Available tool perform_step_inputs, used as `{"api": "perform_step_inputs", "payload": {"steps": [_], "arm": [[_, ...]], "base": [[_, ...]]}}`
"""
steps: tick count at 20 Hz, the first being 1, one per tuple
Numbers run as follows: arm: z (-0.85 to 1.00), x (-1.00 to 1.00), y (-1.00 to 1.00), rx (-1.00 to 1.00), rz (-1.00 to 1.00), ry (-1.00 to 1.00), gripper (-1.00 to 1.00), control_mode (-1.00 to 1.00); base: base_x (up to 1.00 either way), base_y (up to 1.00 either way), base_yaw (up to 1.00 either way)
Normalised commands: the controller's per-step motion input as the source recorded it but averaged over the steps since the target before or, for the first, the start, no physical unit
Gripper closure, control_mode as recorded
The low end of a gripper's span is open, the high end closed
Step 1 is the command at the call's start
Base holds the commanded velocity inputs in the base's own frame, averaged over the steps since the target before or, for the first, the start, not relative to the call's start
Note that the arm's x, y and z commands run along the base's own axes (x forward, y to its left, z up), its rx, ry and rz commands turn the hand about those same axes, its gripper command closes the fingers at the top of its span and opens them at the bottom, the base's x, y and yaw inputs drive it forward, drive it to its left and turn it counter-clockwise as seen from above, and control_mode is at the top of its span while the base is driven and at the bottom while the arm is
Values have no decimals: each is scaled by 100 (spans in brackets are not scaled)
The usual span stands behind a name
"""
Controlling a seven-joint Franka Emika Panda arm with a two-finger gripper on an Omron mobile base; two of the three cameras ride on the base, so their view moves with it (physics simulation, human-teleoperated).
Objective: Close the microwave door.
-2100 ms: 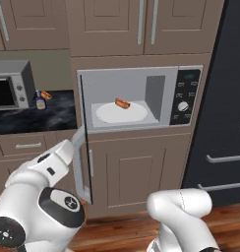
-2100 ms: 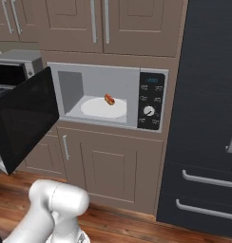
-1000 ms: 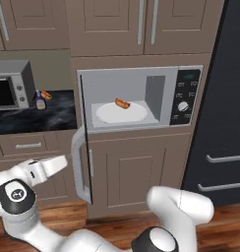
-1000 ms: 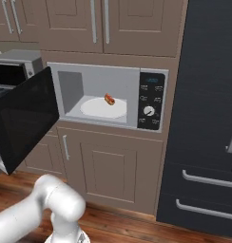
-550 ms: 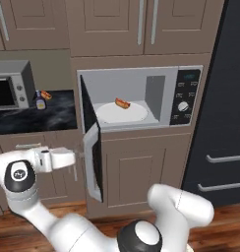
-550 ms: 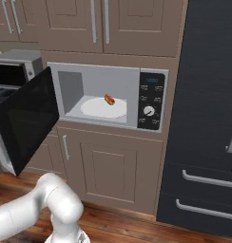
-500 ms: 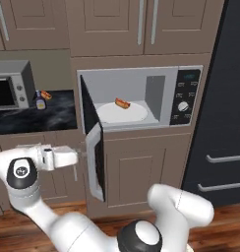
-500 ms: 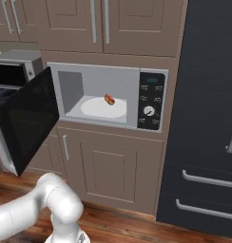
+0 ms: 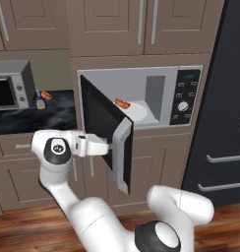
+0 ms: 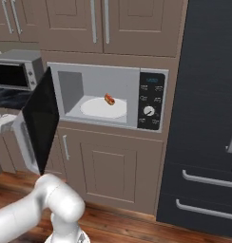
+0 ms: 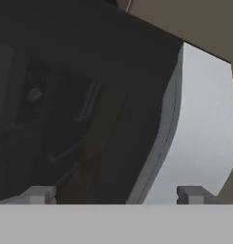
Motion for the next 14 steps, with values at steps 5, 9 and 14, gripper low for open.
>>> {"api": "perform_step_inputs", "payload": {"steps": [5, 9, 14], "arm": [[-1, 41, -92, 2, 21, 0, -100, -100], [-13, 77, -71, 0, 30, 0, -100, -100], [-23, 89, -77, 0, 30, 0, -100, -100]], "base": [[0, 0, 0], [0, 0, 0], [0, 0, 0]]}}
